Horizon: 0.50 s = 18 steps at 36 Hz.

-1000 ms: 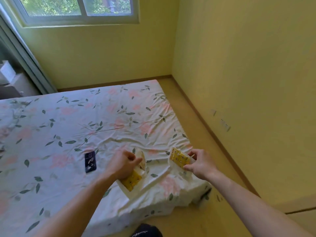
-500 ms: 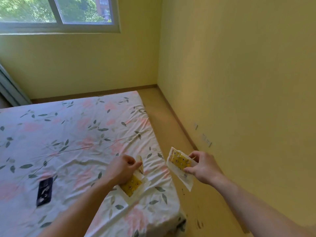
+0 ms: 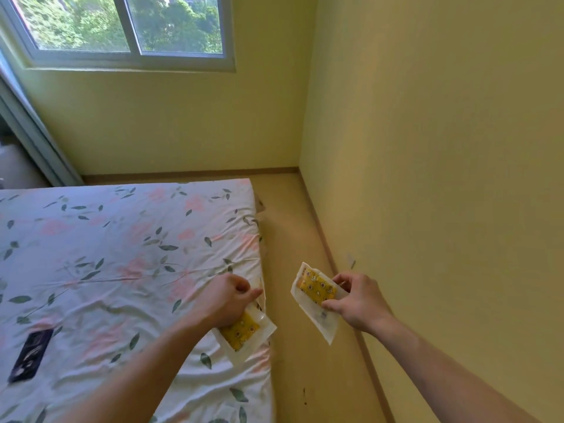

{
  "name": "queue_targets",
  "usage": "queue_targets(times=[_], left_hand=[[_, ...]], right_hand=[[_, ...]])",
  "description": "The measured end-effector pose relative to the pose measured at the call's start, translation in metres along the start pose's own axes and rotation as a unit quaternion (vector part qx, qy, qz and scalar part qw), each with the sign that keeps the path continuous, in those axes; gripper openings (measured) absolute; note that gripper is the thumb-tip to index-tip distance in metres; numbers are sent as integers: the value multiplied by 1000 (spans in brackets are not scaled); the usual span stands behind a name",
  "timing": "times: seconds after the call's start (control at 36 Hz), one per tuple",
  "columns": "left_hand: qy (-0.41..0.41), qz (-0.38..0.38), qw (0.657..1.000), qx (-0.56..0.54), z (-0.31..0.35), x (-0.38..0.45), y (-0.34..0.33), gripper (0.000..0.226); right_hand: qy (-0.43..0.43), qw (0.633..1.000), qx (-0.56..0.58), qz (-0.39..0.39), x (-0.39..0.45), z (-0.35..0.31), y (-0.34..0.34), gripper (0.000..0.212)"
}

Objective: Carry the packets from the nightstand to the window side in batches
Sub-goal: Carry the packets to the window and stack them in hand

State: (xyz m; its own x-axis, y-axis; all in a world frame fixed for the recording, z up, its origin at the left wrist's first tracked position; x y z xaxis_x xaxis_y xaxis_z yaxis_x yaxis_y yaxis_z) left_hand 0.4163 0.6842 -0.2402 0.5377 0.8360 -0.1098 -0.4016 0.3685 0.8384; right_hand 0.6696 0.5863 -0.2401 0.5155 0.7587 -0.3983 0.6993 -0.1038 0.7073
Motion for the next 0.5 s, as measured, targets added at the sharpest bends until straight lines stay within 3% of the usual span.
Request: queue_targets(times=[0.28, 0.5], left_hand=[[68, 52, 995, -49, 60, 71, -20, 37], [142, 139, 976, -93, 21, 105, -2, 47]], right_hand=[[58, 997, -11, -56, 108, 3, 76, 28], [136, 980, -50, -139, 188, -68, 60, 28]])
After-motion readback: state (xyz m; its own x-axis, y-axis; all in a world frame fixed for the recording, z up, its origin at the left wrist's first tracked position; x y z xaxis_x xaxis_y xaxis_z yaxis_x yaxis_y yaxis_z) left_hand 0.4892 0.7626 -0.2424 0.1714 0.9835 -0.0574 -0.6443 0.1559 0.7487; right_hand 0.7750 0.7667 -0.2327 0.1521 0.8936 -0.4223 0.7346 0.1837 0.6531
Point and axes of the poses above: each hand's wrist, its own x-axis towards the middle knuckle, its own y-axis out of the back of the hand, z = x × y, the point moved 3 cm from there along x, towards the middle knuckle, and after that the axes turned 15 degrees about -y, right-handed, at the moved point
